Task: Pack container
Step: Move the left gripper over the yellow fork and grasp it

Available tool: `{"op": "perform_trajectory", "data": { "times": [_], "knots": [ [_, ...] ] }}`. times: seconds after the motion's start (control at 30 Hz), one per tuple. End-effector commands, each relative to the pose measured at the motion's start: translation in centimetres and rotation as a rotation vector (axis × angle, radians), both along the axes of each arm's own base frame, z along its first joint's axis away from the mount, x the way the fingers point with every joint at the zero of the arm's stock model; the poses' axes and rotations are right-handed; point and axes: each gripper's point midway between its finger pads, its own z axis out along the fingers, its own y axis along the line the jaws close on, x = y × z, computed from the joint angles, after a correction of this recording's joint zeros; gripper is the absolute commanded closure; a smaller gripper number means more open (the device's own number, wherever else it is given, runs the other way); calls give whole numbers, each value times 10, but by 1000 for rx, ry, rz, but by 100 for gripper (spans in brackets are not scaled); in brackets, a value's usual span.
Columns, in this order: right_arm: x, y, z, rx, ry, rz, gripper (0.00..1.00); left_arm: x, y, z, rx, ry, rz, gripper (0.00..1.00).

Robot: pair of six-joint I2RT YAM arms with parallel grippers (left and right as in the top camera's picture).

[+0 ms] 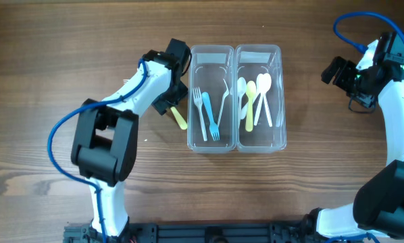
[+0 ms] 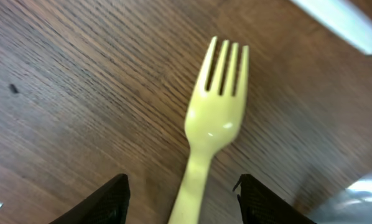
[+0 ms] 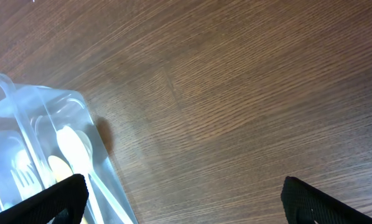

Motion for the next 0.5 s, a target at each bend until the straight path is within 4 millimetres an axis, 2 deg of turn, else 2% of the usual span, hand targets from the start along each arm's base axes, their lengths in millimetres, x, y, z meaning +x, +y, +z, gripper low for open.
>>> {"op": "perform_trajectory", "data": {
  "times": [0.0,0.23,0.27,0.3,0.47],
  "knots": [
    [-2,1,-5,15,19,-8,0,-5,4,-20,28,33,19,43],
    [-3,2,-5,17,22,-8,0,9,6,-21,37,-7,-100,50],
    [-3,2,-5,16,22,-8,0,10,7,-21,36,-7,-97,53],
    [-3,2,-5,17,22,-9,0,10,9,-21,34,-4,-91,63],
    [-3,2,-5,16,22,-9,0,7,10,-22,37,10,-90,83]
  ]
}}
